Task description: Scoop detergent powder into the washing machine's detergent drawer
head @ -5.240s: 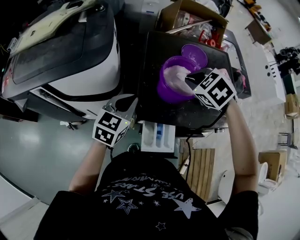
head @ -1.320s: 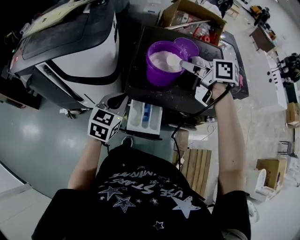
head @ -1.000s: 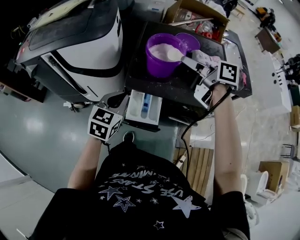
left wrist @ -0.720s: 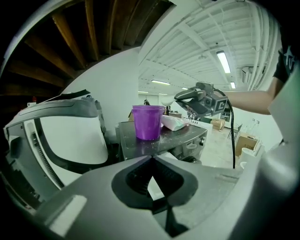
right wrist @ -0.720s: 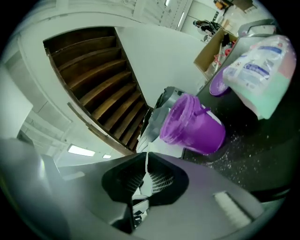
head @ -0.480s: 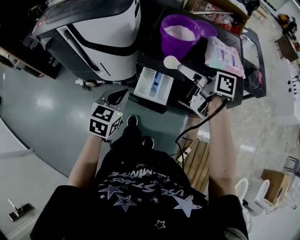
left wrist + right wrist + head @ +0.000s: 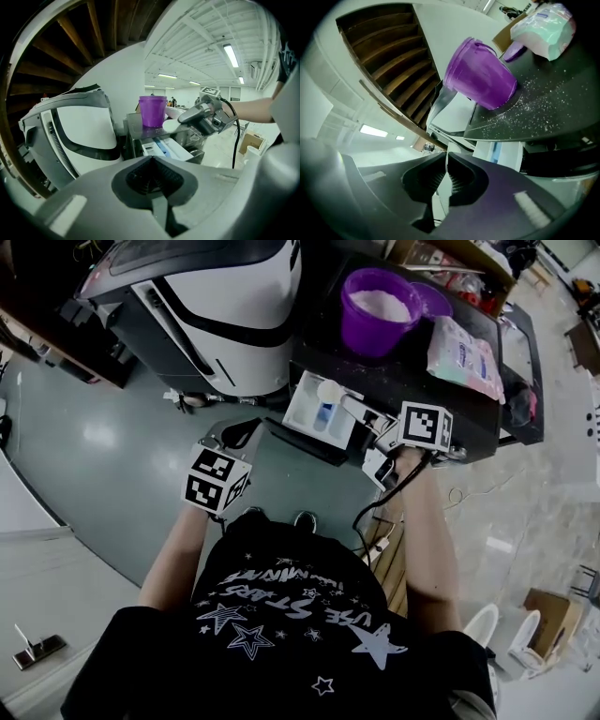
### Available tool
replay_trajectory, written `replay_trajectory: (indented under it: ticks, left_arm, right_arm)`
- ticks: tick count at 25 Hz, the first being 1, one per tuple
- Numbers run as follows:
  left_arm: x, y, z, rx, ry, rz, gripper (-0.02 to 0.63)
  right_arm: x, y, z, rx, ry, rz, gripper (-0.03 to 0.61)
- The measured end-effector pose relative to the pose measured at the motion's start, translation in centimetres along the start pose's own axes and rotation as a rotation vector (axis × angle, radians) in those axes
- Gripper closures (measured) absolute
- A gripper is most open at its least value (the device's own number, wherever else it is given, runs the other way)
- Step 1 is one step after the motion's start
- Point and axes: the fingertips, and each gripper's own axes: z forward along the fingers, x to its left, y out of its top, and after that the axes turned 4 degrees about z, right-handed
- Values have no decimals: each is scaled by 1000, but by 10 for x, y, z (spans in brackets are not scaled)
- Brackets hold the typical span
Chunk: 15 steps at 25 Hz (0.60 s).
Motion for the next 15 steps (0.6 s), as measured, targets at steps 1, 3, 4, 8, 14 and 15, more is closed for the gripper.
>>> replay_trajectory:
  ticks: [1,3,4,8,14,15]
  left_arm:
    - [3,-1,1,2,-4,-2,614]
    - [7,-2,4,6,-17,-5,614]
    - [9,-3,5,8,-26,-6,614]
    - [14,-8,8,12,-65,-1,614]
    - [22,-17,8,9,-118,9,614]
    - [24,-17,7,8,-124,11,614]
  right_arm:
    - [-1,-6,5,11,-14,7,541]
    - [-1,-15,13,27,-22,21,541]
    - [-2,-18,17,32,-32,22,541]
    - [-11,-28,28,44,-100,9,541]
    - [-22,-37,44,70,-226,-92,541]
    - [-24,-39,47,78,-248,-115,541]
